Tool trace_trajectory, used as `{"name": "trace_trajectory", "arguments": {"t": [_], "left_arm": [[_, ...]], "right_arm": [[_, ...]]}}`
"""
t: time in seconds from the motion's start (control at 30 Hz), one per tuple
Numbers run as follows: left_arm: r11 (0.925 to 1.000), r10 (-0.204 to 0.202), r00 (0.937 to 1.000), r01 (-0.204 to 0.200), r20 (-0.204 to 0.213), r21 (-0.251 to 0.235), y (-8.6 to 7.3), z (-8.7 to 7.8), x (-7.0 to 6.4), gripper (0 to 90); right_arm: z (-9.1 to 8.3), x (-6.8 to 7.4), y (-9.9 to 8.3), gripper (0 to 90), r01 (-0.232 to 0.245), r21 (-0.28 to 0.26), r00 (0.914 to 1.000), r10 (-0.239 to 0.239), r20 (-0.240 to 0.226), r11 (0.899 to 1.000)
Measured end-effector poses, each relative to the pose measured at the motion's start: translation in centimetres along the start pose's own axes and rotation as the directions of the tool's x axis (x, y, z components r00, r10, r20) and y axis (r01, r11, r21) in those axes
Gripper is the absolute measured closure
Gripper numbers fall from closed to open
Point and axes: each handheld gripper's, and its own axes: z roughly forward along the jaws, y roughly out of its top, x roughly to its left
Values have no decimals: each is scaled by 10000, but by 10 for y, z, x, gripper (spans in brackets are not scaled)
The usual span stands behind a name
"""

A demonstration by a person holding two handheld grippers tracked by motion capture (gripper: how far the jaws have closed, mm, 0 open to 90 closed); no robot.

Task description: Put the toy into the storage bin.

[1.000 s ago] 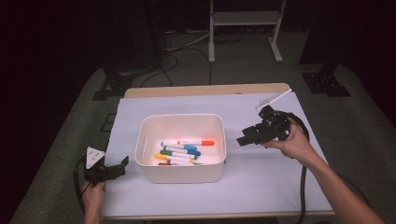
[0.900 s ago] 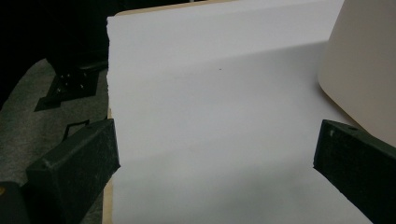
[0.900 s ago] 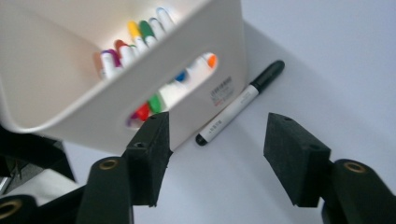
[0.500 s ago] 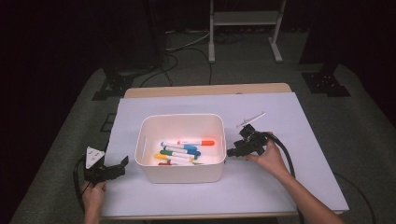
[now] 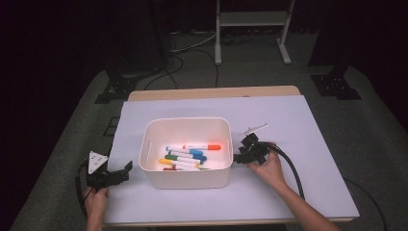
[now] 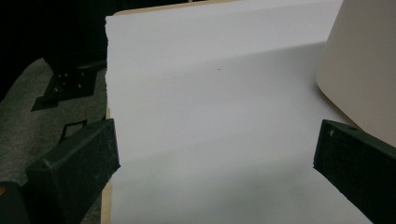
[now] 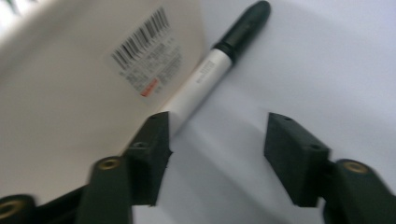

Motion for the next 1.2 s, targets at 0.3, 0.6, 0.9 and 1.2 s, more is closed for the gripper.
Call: {"name": "trace_trajectory", "arguments": {"t": [0.3,0.6,0.9,1.2], "left_arm": [[10000,-18,10000,18,16,53,0,1,0,0],[10000,5,10000,-5,44,68,0,1,0,0],[10000,32,10000,-32,64,69,0,1,0,0],[10000,13,10000,-14,65,23,0,0,0,0]], "right_arm": [[-1,-32,23,339,-1312,-442,9913,1314,19,9904],[19,-34,62,317,-1829,-793,9828,1844,112,9799],[46,-36,70,368,-2287,-593,9710,2320,574,9717],[40,-27,64,348,-1078,180,9786,1029,1781,9940]]}}
